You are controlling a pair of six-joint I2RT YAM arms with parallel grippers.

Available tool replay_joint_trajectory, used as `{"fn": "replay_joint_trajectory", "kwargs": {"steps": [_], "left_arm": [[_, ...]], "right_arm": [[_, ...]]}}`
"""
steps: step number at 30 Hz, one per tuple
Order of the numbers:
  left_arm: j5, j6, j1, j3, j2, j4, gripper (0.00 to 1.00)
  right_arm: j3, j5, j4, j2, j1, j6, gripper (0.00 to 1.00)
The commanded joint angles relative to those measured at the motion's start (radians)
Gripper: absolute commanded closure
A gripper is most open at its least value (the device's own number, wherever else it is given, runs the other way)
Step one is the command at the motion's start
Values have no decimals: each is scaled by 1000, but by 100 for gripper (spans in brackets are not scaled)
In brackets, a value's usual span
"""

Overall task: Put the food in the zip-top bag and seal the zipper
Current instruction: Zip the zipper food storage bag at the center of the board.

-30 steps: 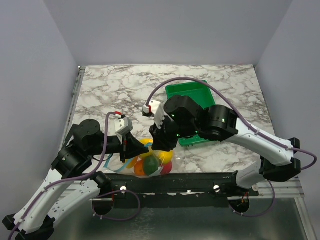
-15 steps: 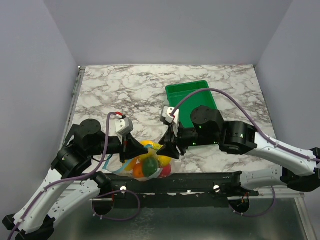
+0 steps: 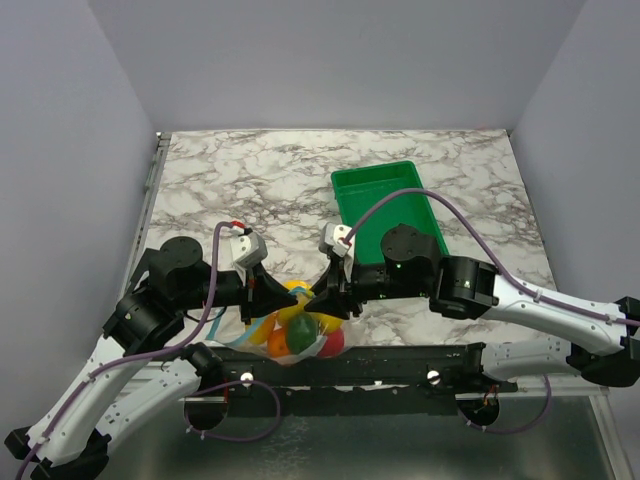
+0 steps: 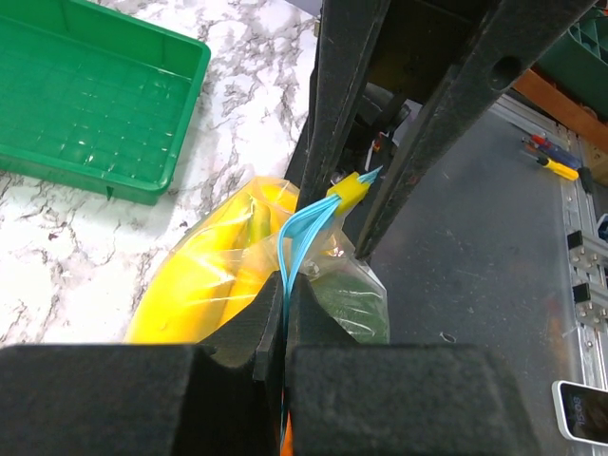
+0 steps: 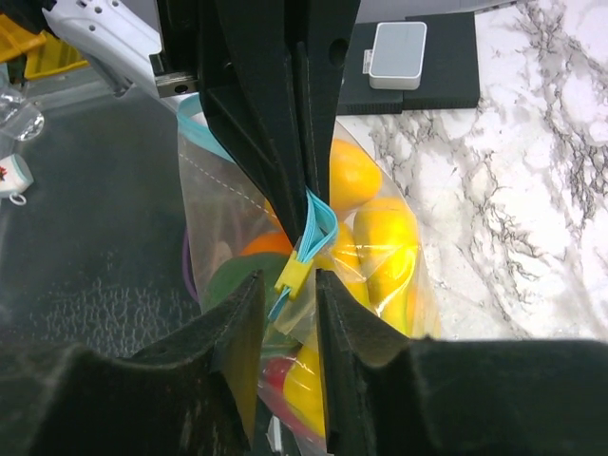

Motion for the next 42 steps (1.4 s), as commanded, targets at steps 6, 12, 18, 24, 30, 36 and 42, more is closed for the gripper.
{"fn": "replay_joint_trajectory", "kwargs": {"steps": [6, 12, 18, 24, 30, 36, 42], "left_arm": [[32, -28, -5, 35, -21, 72, 100], [40, -30, -5, 40, -27, 79, 100], [43, -35, -5, 44, -35, 81, 100], [45, -44, -4, 52, -41, 86, 100], [53, -51, -5, 53, -39, 92, 100], [68, -51, -5, 43, -40, 96, 100], [85, -51, -5, 26, -46, 97, 100]], "right_arm": [[-39, 0, 126, -15, 4, -7, 79], [-47, -11, 135, -19, 4, -8, 88], [-67, -5, 141, -43, 4, -2, 77], [-97, -2, 162, -66, 5, 4, 69], [-108, -7, 192, -70, 5, 8, 78], [-109, -19, 224, -69, 5, 8, 84], [-111, -28, 231, -68, 4, 4, 93]]}}
